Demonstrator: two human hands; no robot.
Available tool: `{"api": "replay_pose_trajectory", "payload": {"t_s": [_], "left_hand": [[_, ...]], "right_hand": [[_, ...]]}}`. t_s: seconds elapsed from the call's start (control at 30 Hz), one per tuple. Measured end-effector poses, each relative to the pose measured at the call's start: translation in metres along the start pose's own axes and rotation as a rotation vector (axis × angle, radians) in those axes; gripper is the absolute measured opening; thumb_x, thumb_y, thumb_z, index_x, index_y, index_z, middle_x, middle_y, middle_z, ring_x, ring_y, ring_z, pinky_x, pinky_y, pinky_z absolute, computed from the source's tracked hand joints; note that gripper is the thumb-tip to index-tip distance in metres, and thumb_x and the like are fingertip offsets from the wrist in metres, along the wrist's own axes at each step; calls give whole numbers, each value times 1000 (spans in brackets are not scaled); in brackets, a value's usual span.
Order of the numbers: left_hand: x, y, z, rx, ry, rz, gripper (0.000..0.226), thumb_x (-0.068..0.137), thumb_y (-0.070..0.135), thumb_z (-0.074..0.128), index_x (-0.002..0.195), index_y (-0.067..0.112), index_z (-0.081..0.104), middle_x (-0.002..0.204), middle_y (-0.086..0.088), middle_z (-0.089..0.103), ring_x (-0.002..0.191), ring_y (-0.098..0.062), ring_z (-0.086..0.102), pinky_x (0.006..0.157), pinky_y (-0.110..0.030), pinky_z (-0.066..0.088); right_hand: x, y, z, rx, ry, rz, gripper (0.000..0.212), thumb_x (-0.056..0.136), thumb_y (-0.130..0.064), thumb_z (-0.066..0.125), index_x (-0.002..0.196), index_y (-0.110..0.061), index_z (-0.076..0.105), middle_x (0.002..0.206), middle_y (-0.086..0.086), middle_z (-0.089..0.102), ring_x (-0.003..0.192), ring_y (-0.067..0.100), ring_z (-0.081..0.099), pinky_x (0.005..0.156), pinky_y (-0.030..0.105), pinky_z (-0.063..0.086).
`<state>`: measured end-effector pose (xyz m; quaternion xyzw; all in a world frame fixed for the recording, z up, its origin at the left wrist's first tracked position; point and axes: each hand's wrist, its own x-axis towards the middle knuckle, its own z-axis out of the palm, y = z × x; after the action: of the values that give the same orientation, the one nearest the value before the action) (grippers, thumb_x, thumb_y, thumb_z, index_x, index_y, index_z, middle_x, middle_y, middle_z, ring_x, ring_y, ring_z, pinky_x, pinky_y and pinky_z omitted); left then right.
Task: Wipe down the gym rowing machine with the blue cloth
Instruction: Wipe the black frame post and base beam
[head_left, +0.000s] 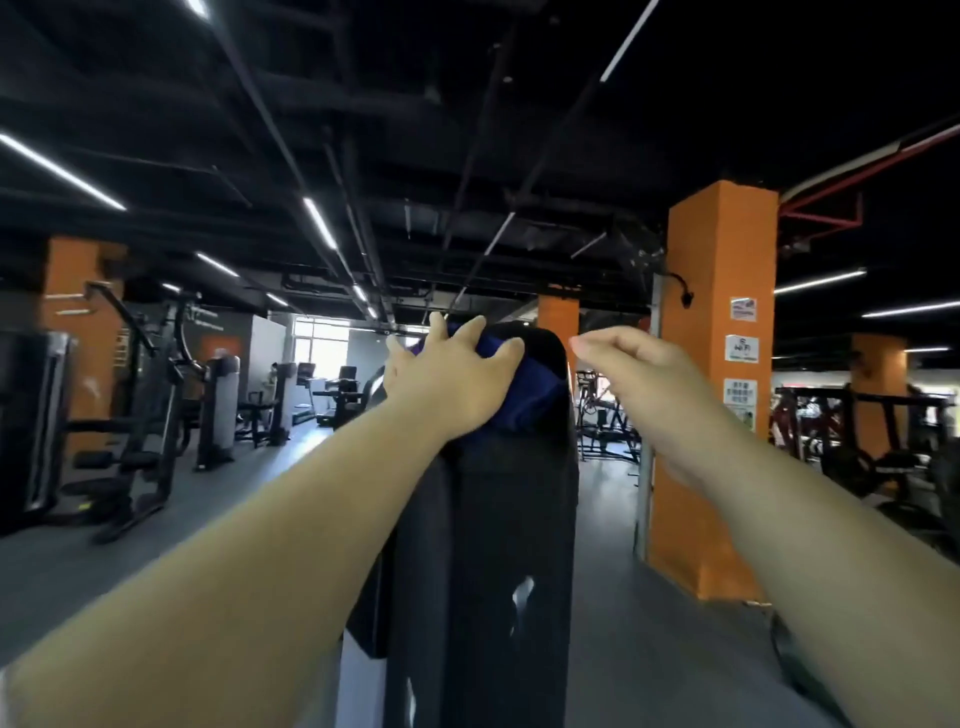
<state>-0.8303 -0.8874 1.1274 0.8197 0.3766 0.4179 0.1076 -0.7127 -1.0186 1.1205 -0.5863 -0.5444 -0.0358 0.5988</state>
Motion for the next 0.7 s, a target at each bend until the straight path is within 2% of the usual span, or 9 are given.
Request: {"api": "replay_pose_trajectory", "payload": {"t_s": [0.07,0.13,0.2,0.27,0.33,0.43,0.57,0.63,0.7], "left_hand": [[13,2,-3,17,-57,-12,66,91,69,34,152,46,22,165,5,2,149,-39,9,119,-50,17],[3,-5,-1,36,-3,53,67,93,66,37,153,40,24,165,2,7,148,-32,15,119,-47,21],[-28,-21,6,4,104,135,67,96,59,39,155,31,22,164,2,11,149,-25,14,120,-43,19],[-62,-38,14,-45,139,138,67,98,56,36,156,32,13,164,10,-1,151,-17,1,123,-39,10],[-72,-41,16,-84,139,84,66,97,56,34,156,35,11,163,12,-5,151,-12,-1,122,-35,9],[-34,-20,8,-157,152,38,63,96,60,38,152,32,33,161,10,18,148,-17,18,116,-32,16],[-3,-15,4,-301,137,75,51,95,50,52,144,38,47,158,18,25,144,-8,26,110,-23,19],[-27,-33,11,-326,209,169,51,96,50,50,145,39,43,152,28,24,138,7,22,108,-10,13],[-67,-56,24,-306,251,215,58,91,69,38,145,53,26,148,37,9,132,18,9,106,-7,6]], "right_hand": [[16,8,3,-88,-49,-33,23,101,-32,50,116,-36,67,112,-20,63,102,-7,54,72,9,35],[23,22,16,-162,-112,-85,32,103,-29,44,132,-33,59,135,-15,56,122,4,49,90,12,37],[24,32,28,-182,-138,-121,39,104,-31,42,142,-30,50,153,-15,38,142,4,30,113,18,23],[21,38,35,-191,-136,-139,43,105,-35,39,148,-31,42,159,-18,26,147,0,14,120,24,10],[19,40,41,-248,-116,-179,45,106,-34,36,151,-29,36,161,-16,22,148,-1,7,123,31,5],[20,41,51,-295,-81,-223,47,107,-30,31,153,-23,32,163,-10,18,149,3,0,123,30,0],[21,46,52,-280,-49,-237,45,107,-29,32,152,-24,35,162,-11,22,149,2,3,124,33,1],[19,47,53,-290,-31,-247,45,107,-30,31,152,-23,35,161,-10,23,150,3,5,124,36,5],[17,46,56,-332,-13,-257,46,107,-32,29,152,-23,34,161,-10,23,150,3,5,124,35,4]]}}
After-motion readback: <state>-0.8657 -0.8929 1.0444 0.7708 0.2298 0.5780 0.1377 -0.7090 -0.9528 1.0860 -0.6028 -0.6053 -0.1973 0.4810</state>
